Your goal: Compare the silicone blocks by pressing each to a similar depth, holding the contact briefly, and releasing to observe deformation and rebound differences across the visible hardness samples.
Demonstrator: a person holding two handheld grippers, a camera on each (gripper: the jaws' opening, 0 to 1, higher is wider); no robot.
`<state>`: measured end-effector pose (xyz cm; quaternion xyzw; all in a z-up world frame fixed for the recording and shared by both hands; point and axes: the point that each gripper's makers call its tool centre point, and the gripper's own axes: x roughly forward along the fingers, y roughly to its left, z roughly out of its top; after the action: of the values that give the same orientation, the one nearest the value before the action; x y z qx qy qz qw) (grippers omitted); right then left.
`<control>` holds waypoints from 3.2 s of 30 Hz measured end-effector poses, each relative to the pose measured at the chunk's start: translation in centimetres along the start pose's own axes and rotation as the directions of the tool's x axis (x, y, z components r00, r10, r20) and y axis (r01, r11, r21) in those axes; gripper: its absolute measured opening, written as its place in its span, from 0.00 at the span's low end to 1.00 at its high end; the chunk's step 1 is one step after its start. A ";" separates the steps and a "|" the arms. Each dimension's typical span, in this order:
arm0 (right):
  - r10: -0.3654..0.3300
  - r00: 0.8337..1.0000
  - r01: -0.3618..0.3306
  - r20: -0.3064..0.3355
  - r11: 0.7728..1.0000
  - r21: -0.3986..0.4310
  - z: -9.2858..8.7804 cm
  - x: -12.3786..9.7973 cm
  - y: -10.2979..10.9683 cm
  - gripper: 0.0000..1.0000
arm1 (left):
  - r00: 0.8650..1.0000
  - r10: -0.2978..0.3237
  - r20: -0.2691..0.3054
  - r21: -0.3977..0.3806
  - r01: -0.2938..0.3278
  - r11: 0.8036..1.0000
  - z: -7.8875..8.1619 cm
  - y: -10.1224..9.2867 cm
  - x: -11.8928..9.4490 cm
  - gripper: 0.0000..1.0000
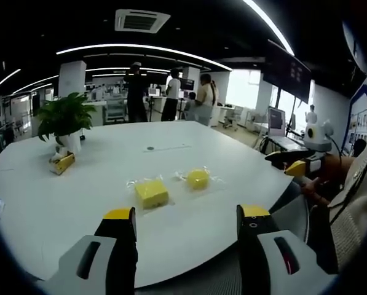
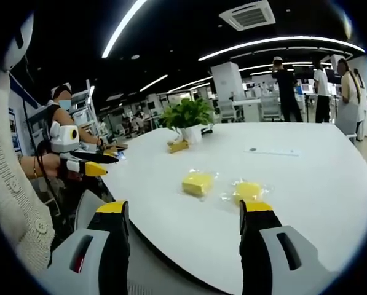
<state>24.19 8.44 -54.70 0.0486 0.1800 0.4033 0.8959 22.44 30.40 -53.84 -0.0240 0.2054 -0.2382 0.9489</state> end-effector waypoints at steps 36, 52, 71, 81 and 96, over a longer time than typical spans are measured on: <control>-0.039 0.998 0.038 -0.038 0.998 -0.043 2.6 1.1 0.1 0.68 | 0.974 -0.224 -0.014 -0.126 0.221 0.967 7.5 6.8 5.9 0.67; -0.141 0.986 0.140 -0.093 0.990 -0.011 2.1 2.4 -3.9 0.68 | 0.983 -0.182 0.037 -0.509 0.176 0.843 4.5 13.7 15.1 0.64; -0.225 0.956 0.237 -0.188 0.970 0.046 -0.4 4.2 -7.1 0.68 | 0.991 -0.128 0.027 -0.647 0.115 0.754 -2.4 18.8 23.6 0.66; -0.228 0.941 0.249 -0.249 0.967 0.055 -1.6 4.5 -7.4 0.67 | 0.990 -0.128 0.062 -0.718 0.133 0.683 -5.4 18.9 26.5 0.51; -0.228 0.931 0.252 -0.285 0.966 0.050 -2.0 5.0 -7.9 0.67 | 0.981 -0.166 0.100 -0.769 0.182 0.613 -6.9 18.5 27.8 0.13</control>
<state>32.13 6.74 -59.83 0.0076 0.3253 0.2854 0.9015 50.11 34.27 -73.33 -0.4507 0.2754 -0.2175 0.8208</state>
